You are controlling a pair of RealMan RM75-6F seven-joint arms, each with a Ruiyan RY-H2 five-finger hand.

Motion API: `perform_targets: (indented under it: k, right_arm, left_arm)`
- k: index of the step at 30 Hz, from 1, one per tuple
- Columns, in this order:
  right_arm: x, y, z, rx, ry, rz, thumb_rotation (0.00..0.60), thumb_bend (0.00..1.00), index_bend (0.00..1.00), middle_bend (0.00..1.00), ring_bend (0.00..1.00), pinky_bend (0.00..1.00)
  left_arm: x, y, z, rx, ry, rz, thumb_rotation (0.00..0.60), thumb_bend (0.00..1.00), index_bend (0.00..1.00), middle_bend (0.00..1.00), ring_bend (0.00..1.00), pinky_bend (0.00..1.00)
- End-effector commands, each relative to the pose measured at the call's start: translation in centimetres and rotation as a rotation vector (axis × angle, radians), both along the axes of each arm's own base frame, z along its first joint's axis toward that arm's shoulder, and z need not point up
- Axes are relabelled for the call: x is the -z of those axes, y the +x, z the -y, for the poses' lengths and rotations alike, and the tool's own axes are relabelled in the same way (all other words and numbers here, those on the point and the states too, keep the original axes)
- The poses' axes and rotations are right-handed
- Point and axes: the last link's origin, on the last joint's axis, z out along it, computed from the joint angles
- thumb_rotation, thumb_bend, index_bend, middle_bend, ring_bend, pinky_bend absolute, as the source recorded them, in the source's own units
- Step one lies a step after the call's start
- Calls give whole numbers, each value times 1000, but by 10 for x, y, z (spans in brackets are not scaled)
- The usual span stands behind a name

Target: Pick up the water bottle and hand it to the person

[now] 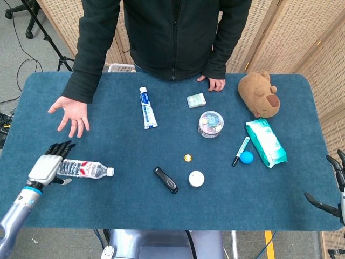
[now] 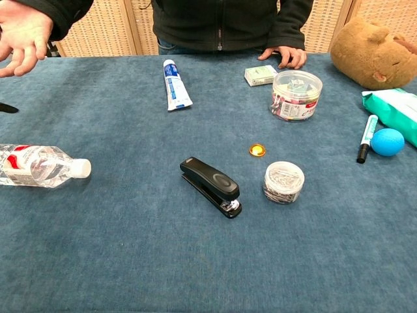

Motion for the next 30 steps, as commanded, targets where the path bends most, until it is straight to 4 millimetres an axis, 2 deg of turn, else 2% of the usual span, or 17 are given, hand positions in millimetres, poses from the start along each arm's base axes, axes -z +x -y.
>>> perform_targets:
  k: [1, 2, 4, 7, 10, 16, 21, 26, 30]
  right_arm:
    - [0, 0, 1, 1, 6, 5, 600, 0, 107, 0, 0, 0]
    - [1, -1, 1, 4, 9, 8, 600, 0, 107, 0, 0, 0]
    - [1, -1, 1, 6, 12, 11, 600, 0, 107, 0, 0, 0]
    - [0, -2, 2, 6, 11, 15, 600, 0, 107, 0, 0, 0]
    - [0, -2, 2, 8, 13, 18, 600, 0, 107, 0, 0, 0]
    - [0, -2, 2, 5, 19, 21, 600, 0, 107, 0, 0, 0]
    - [1, 0, 1, 1, 22, 21, 600, 0, 107, 0, 0, 0]
    - [2, 0, 0, 0, 26, 23, 600, 0, 107, 0, 0, 0]
    - [1, 0, 1, 2, 23, 25, 600, 0, 107, 0, 0, 0]
  left_arm:
    - [11, 3, -8, 0, -8, -9, 600, 0, 54, 30, 3, 59]
    - [16, 3, -10, -6, -17, -12, 600, 0, 103, 75, 23, 106]
    - [22, 4, -13, -5, -25, -19, 600, 0, 290, 262, 130, 251]
    - [24, 8, -14, 24, 11, -6, 600, 52, 638, 560, 370, 429]
    - [18, 13, -9, 77, 63, 36, 600, 152, 773, 669, 466, 501]
    - [-14, 25, 6, 189, 120, 113, 600, 172, 792, 684, 479, 513]
    - [-60, 46, 15, 308, 207, 177, 600, 169, 793, 684, 479, 513]
    - [-102, 61, 2, 377, 333, 182, 600, 146, 794, 684, 479, 513]
    - [-133, 65, -22, 354, 414, 143, 600, 137, 794, 684, 479, 513]
